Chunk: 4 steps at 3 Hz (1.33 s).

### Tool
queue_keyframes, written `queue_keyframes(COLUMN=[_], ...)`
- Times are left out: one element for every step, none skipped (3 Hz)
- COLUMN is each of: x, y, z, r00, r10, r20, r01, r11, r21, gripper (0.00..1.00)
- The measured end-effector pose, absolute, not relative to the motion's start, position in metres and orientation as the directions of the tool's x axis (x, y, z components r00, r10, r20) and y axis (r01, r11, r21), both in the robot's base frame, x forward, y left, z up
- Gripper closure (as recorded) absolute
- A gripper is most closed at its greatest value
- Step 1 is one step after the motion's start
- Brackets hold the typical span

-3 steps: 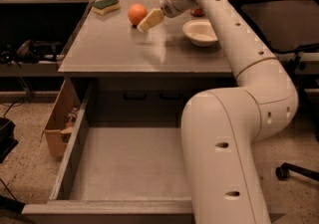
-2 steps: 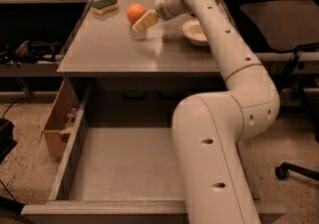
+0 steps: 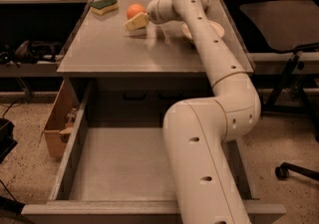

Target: Place orange into top drawer

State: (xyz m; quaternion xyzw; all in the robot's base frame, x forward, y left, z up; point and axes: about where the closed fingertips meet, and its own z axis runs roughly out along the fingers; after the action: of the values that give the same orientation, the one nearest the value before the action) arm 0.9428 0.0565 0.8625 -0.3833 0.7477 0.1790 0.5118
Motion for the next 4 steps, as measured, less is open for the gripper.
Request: queue_keyframes(x=[0.949,0.951,0.951,0.940], y=[0.076,0.092,0.092,0.103], z=[0.856,0.850,0.850,0.861], r00=[-0.185,-0.180,-0.179,-0.163], r10=[-0.332,-0.289,-0.287,-0.344], r20=[-0.925,-0.940,-0.941,-0.925], r01=[-0.763,-0.774,-0.774,-0.797], r11=[0.642,0.632,0.631,0.598], r21=[-0.077,-0.046,-0.045,-0.082], gripper=[0.18,0.41,0.66,0.89])
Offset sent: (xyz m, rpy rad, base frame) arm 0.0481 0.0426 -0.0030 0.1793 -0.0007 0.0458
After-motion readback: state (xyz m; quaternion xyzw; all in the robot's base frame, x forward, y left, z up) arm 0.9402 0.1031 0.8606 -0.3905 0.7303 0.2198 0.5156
